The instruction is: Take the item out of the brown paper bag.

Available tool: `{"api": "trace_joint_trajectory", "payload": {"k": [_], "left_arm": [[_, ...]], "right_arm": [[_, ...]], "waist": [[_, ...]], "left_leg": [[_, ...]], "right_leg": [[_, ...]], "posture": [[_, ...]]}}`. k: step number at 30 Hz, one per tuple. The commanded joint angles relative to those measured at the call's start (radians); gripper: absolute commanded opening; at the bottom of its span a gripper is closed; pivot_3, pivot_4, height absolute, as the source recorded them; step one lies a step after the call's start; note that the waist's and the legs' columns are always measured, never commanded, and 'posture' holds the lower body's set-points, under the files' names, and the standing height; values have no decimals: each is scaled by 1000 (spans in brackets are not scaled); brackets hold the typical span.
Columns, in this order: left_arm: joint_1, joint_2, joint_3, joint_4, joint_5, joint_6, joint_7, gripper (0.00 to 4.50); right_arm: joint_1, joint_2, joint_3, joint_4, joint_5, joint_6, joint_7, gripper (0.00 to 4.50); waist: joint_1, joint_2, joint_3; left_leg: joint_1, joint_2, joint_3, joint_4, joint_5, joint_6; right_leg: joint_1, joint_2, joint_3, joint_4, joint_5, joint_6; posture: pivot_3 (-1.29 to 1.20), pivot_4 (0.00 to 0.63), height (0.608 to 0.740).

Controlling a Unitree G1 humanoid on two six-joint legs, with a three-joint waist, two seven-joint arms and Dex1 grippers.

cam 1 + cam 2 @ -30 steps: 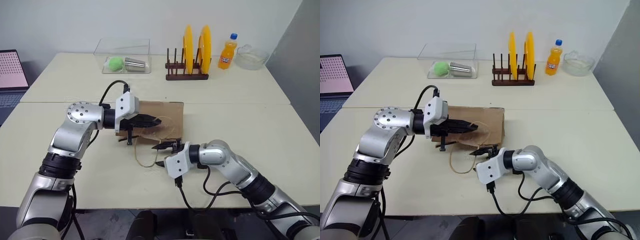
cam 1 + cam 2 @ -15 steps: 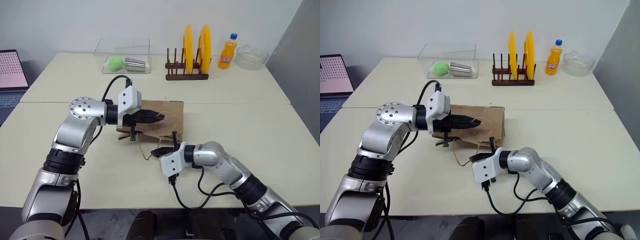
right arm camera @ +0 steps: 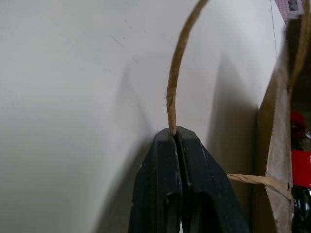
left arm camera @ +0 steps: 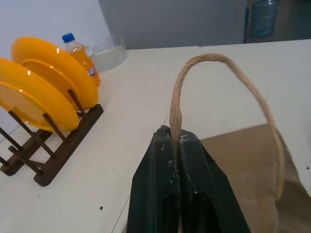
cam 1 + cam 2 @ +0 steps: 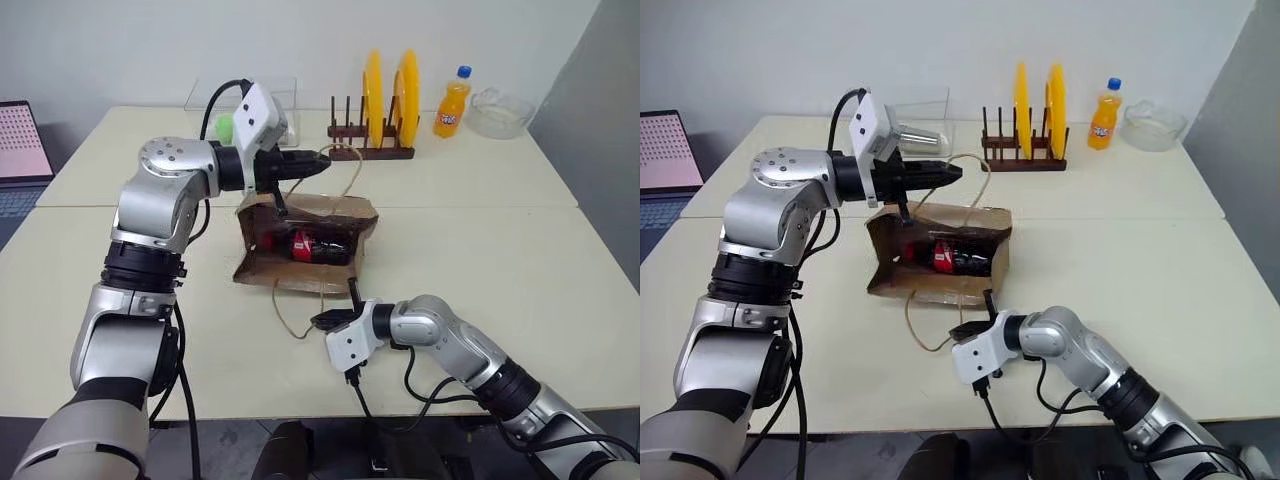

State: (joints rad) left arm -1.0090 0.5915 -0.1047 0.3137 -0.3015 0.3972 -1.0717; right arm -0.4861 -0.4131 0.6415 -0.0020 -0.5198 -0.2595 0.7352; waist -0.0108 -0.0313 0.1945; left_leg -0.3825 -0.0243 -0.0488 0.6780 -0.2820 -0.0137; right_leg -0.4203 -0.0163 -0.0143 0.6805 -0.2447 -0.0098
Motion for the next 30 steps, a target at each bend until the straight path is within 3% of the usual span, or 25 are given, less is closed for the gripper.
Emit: {"api": "trace_joint_trajectory", "payload": {"k": [1, 6, 10, 14, 17, 24, 30], "left_arm": [[-48, 0, 38, -3, 4, 7, 25, 0], [-69, 4, 84, 3, -40, 30, 4, 0], [-36, 46, 91, -70, -100, 73, -110, 0], [13, 78, 82, -144, -134, 121, -165, 0], [24, 75, 84, -160, -138, 133, -160, 0], [31, 66, 87, -147, -133, 121, -157, 0], [21, 57, 93, -112, -126, 100, -148, 0]], "right_arm": [[10, 1, -4, -16, -15, -35, -21, 36], [21, -7, -37, -20, 31, -41, -18, 36], [40, 4, -99, -106, 146, 47, 41, 36], [60, -15, -147, -218, 276, 174, 145, 855], [54, -45, -196, -282, 385, 282, 221, 1928], [16, -178, -366, -505, 764, 619, 386, 1928], [-123, -54, -341, -453, 793, 753, 264, 1928]], "waist": [[0, 0, 0], [0, 0, 0], [-2, 0, 0], [-7, 0, 0], [-6, 0, 0], [-5, 0, 0], [-18, 0, 0]], "left_leg": [[0, 0, 0, 0, 0, 0], [0, 0, 0, 0, 1, -3], [0, 0, 0, 0, 1, -3], [0, 0, 0, 0, 1, -3], [0, 0, -1, 0, 1, -1], [0, 0, -1, 0, -1, 2], [0, 1, -1, 0, -1, 2]], "right_leg": [[0, 0, 0, 0, 0, 0], [0, 0, 0, 0, 0, 0], [0, 0, 0, 0, 0, 0], [0, 0, 0, 0, 0, 0], [0, 0, 0, 0, 0, 0], [0, -1, -1, 0, 0, 0], [0, 0, -1, 0, 0, 0]], "posture": [[0, 150, 740], [0, 150, 740], [0, 150, 740], [0, 150, 740], [0, 150, 740], [0, 150, 740], [0, 150, 740]]}}
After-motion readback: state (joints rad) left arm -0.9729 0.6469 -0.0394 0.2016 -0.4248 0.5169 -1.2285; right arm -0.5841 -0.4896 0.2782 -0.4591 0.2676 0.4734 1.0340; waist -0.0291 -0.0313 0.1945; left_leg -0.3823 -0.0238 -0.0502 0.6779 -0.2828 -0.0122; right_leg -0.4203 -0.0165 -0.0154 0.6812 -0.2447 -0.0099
